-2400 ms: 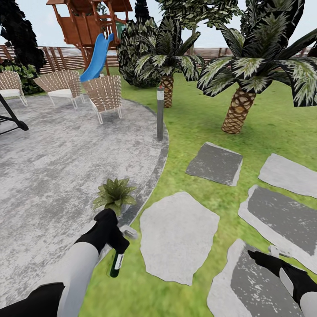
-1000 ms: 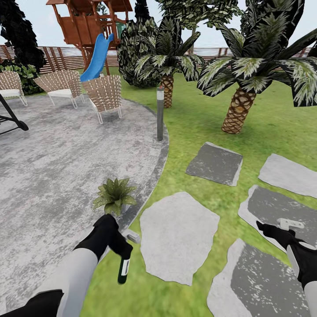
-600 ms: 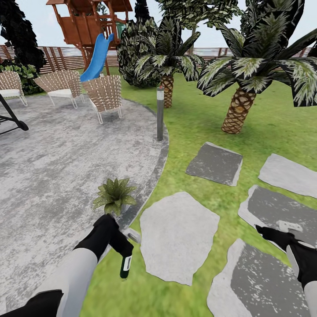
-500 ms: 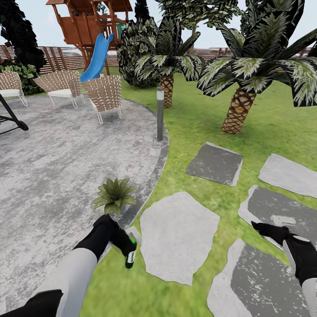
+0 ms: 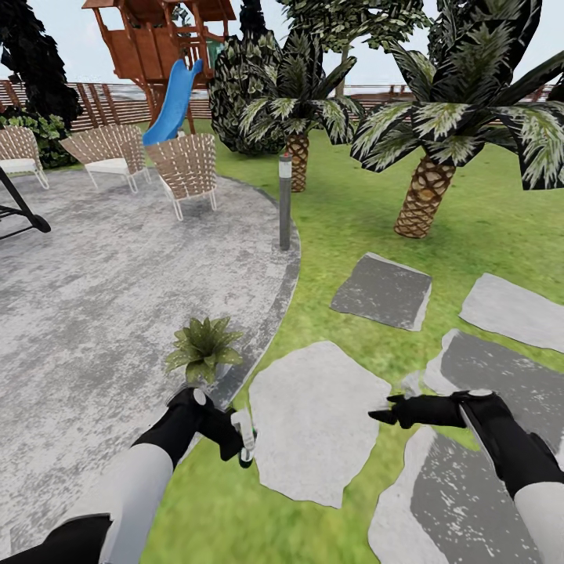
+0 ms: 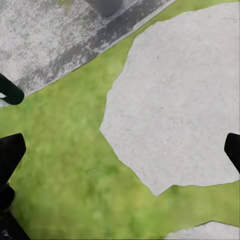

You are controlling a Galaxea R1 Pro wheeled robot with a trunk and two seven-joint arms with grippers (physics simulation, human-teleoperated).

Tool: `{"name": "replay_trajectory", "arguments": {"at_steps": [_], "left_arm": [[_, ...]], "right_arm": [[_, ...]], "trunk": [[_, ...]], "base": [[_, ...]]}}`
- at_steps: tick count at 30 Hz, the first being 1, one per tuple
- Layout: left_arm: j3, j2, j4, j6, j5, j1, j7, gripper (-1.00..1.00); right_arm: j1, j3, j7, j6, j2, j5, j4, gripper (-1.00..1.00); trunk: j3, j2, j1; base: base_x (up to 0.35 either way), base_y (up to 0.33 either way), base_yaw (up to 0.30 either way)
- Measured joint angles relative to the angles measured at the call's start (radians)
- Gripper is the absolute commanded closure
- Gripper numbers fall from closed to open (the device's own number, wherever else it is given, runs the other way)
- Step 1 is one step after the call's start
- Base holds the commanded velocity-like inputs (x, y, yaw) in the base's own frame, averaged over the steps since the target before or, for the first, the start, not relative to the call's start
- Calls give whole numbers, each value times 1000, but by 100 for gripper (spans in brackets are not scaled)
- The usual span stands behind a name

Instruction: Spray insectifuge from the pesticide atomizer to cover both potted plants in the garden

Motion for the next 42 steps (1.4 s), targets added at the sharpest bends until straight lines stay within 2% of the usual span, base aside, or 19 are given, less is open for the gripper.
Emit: {"name": "replay_trajectory", "arguments": {"at_steps": [1,3,4,9,12,15,18,19,21,28,31,36,39,42], "left_arm": [[-6,0,12,-3,0,0,-1,100],[-20,-1,21,-6,0,0,-1,100],[-32,-2,24,-6,0,0,-2,100],[-61,-7,30,-7,2,0,-28,100],[-64,-17,29,-6,4,0,-73,100],[-65,-24,28,-6,7,0,-116,100],[-64,-29,26,-6,10,0,-158,100],[-64,-29,26,-6,11,0,-167,100],[-64,-29,25,-6,11,0,-183,100],[-64,-32,23,-4,12,0,-201,100],[-64,-57,22,2,12,0,-201,100],[-64,-57,18,58,11,-2,-201,100],[-63,-57,5,64,12,-2,-202,100],[-63,-57,-35,85,11,-2,-203,100]], "right_arm": [[0,24,23,5,1,1,-1,-100],[-2,42,38,10,3,2,-11,-100],[-2,46,42,12,3,1,-29,100],[-2,52,47,28,2,0,-149,100],[-2,52,46,99,3,-3,-252,100],[-2,65,46,136,4,-4,-310,100],[-2,156,45,143,9,-4,-322,100],[-2,175,44,143,12,-5,-322,100],[-2,188,43,143,17,-8,-323,100],[-2,199,44,142,19,-11,-323,100],[-2,201,44,142,22,-11,-323,100],[-2,251,45,142,111,-5,-323,100],[-2,271,45,142,136,-4,-323,100],[-2,277,45,143,174,-3,-323,100]], "trunk": [[0,0,0],[0,0,0],[0,0,0],[0,0,0],[0,0,0],[0,0,0],[0,0,0],[0,0,0],[0,0,0],[0,0,0],[0,0,0],[0,0,0],[0,0,0],[0,0,0]], "base": [[0,0,0],[0,0,0],[0,0,0],[0,0,0],[0,0,0],[0,0,0],[0,0,0],[0,0,0],[0,0,0],[0,0,0],[0,0,0],[0,0,0],[0,0,0],[0,0,0]]}}
